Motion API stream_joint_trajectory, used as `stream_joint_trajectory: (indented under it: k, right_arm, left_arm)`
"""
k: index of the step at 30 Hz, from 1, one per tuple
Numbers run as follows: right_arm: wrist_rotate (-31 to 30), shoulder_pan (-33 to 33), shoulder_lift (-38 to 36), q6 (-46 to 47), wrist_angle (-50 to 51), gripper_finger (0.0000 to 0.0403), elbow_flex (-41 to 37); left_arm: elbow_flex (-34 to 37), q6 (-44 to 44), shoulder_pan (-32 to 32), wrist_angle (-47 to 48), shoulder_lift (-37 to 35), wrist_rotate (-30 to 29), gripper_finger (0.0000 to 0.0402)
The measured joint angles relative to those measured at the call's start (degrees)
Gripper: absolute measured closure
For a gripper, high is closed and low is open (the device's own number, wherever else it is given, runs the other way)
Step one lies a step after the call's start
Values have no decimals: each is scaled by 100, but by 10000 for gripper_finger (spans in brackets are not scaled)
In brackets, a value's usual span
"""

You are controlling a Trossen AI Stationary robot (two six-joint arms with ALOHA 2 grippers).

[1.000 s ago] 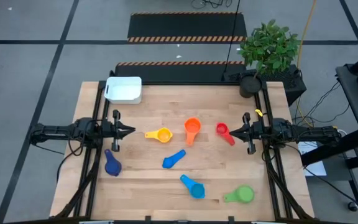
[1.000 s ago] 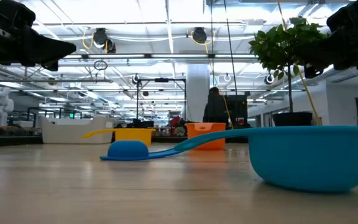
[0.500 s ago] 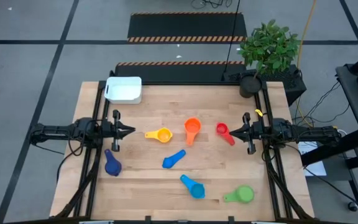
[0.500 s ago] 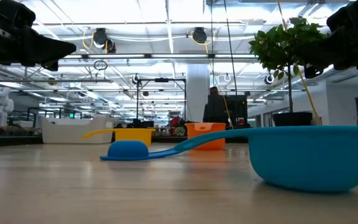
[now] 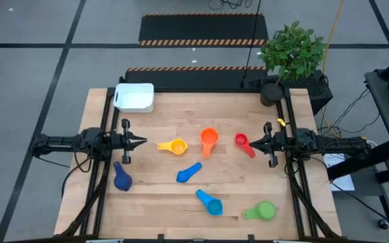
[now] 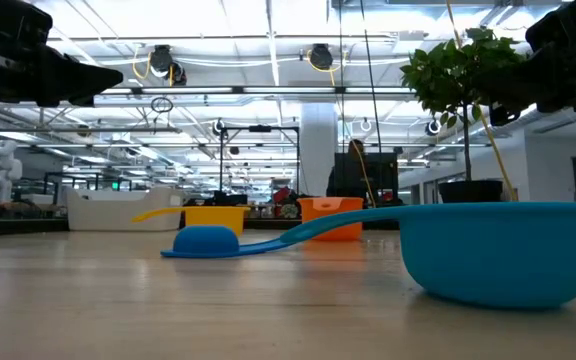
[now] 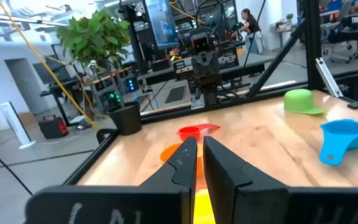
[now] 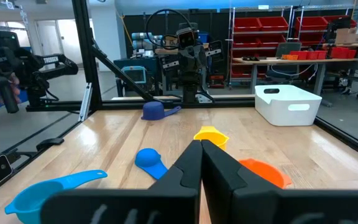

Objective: Nest measuring cups in basket
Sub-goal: Stack the green measuring cup into the orange measuring cup

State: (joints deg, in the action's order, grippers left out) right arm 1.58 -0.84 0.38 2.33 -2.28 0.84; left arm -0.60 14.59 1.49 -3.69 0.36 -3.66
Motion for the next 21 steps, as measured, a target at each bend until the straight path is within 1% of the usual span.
stream_joint_trajectory:
  k: [5, 10, 21]
  right_arm:
    - [-1, -1, 1, 2, -1, 403, 0]
    - [-2, 0, 2, 0, 0, 403, 0]
    - [-1, -1, 0, 0, 0, 403, -1]
  left_arm:
    - [0, -240, 1, -37, 2, 2, 369]
    - [-2, -719, -1, -520, 2, 7, 369]
    - [0, -865, -1, -1048, 2, 15, 369]
